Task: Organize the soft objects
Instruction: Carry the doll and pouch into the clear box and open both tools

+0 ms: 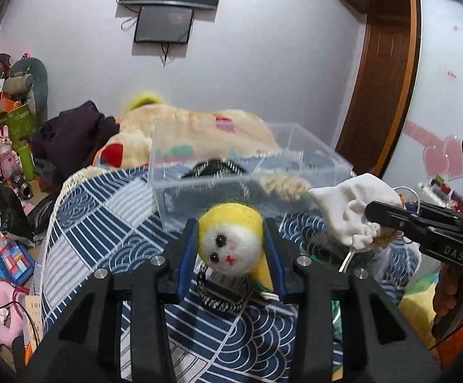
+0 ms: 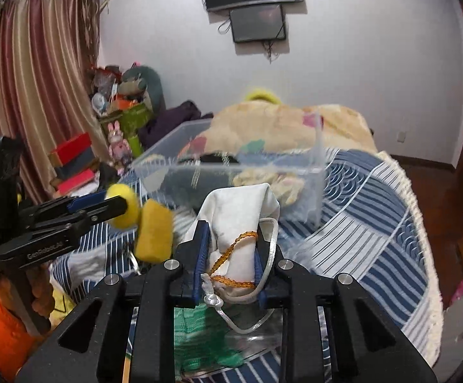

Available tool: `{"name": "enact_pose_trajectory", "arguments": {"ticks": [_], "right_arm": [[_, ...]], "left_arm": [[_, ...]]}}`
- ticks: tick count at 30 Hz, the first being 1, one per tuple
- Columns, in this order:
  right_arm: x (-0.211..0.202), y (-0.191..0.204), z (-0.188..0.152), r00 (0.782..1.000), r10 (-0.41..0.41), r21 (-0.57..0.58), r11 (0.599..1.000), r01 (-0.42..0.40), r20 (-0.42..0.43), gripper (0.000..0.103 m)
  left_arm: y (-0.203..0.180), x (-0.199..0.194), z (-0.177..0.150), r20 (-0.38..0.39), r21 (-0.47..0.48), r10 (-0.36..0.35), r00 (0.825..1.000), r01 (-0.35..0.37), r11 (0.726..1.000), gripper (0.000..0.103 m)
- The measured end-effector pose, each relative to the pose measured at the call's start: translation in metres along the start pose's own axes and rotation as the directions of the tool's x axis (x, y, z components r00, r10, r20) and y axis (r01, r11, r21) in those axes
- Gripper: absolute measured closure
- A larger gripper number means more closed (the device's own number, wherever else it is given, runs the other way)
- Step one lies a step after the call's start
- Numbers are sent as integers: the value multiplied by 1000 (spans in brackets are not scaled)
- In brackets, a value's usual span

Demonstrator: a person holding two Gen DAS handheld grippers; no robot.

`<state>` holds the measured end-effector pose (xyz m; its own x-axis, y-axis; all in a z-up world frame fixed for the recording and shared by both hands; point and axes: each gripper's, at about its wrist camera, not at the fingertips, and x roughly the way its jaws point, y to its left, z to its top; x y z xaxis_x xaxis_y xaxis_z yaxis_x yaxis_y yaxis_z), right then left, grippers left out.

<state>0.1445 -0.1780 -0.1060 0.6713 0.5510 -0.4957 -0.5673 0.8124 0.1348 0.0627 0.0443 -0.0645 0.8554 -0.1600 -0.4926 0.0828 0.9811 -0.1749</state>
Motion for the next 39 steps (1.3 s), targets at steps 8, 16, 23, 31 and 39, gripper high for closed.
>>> {"name": "enact_pose_trajectory", "arguments": {"ticks": [8,16,23,31,39], "right_arm": [[-19,-10,25,995,-34,21,999,32,96,81],[-14,-14,63,981,-74,36,997,69,182,81],[8,-10,83,976,-121,20,993,120,181,81],[48,2,80,986,-151,-75,985,156,74,81],[85,-6,75,985,-157,-107,983,148,-78,81]], "left_arm": [[-1,-13,29,74,4,-4,997,4,1000,63],[6,-5,62,134,12,57,989,-59,998,63],[18,23,81,113,-4,97,989,-97,995,63],[24,64,79,14,18,122,992,-123,992,63],[21,108,70,-105,88,147,984,-138,986,63]]}}
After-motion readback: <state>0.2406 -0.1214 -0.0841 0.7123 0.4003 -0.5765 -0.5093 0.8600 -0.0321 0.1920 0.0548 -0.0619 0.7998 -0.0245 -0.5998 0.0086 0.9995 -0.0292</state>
